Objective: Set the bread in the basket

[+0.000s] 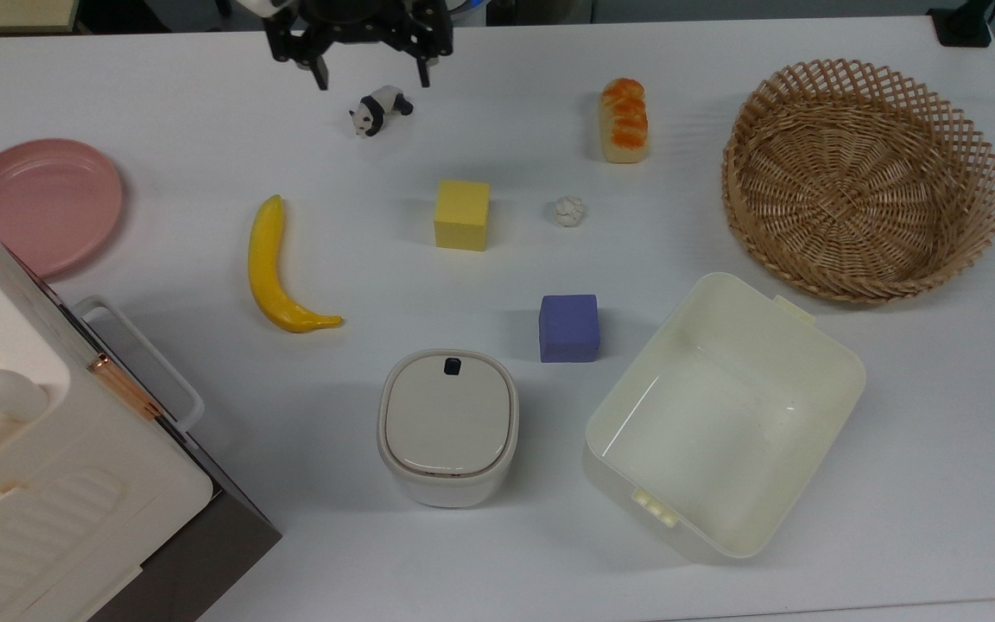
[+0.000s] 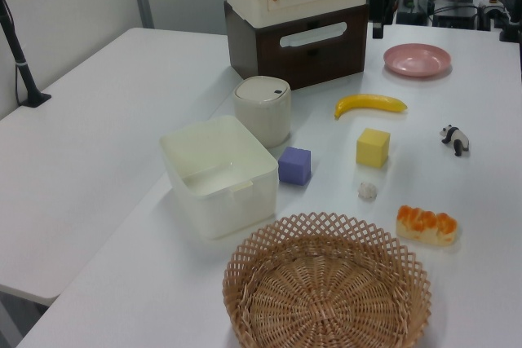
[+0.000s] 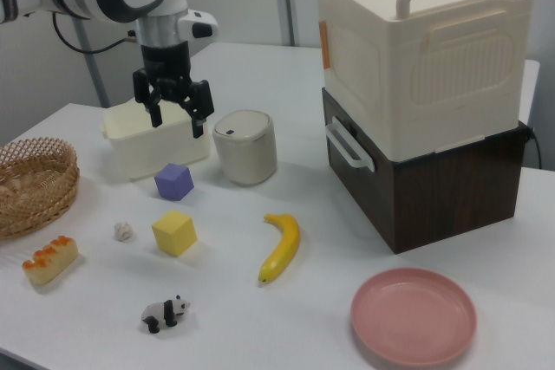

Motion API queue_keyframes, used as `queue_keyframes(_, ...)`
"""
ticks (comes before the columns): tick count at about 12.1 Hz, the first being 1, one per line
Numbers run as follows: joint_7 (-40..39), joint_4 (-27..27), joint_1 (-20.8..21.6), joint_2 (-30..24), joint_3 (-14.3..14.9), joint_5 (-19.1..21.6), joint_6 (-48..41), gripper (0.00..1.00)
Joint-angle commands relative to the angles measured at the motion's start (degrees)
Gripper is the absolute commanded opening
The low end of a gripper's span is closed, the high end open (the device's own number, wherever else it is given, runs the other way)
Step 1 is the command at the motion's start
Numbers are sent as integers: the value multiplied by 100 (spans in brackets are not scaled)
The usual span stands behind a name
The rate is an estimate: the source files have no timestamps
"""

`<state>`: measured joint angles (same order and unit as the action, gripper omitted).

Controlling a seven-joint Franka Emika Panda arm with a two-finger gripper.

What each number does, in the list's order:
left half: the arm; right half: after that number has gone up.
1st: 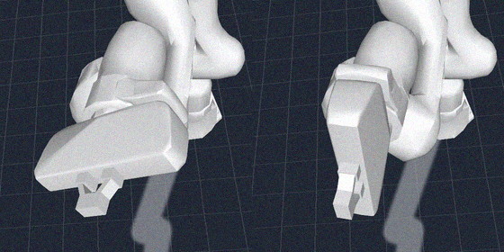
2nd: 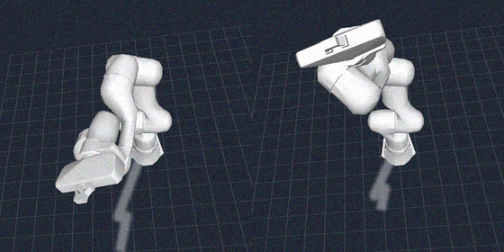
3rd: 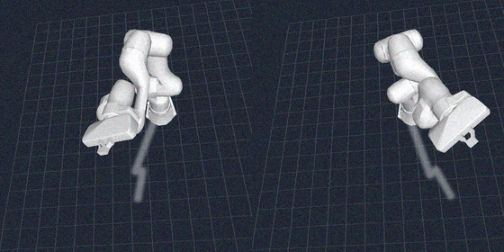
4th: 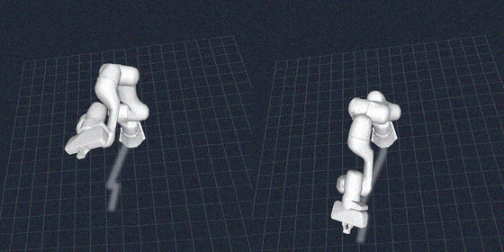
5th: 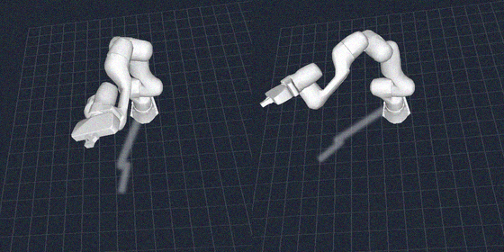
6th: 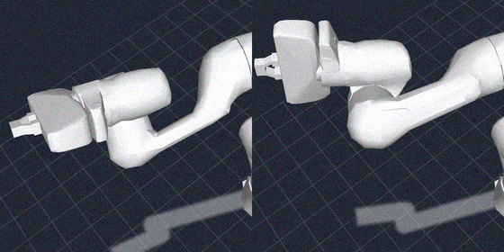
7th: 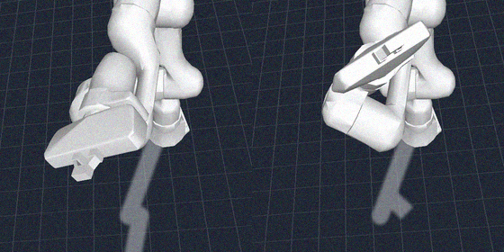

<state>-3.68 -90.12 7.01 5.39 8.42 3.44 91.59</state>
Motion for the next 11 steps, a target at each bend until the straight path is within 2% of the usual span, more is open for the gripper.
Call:
queue_keyframes(1,43,-286,292,-319,28,51,-464,100)
queue_keyframes(6,78,-1085,713,-977,10,60,-546,100)
queue_keyframes(9,78,-1603,933,-1355,-173,69,-677,100)
queue_keyframes(11,78,-1902,1109,-1575,-183,78,-678,100)
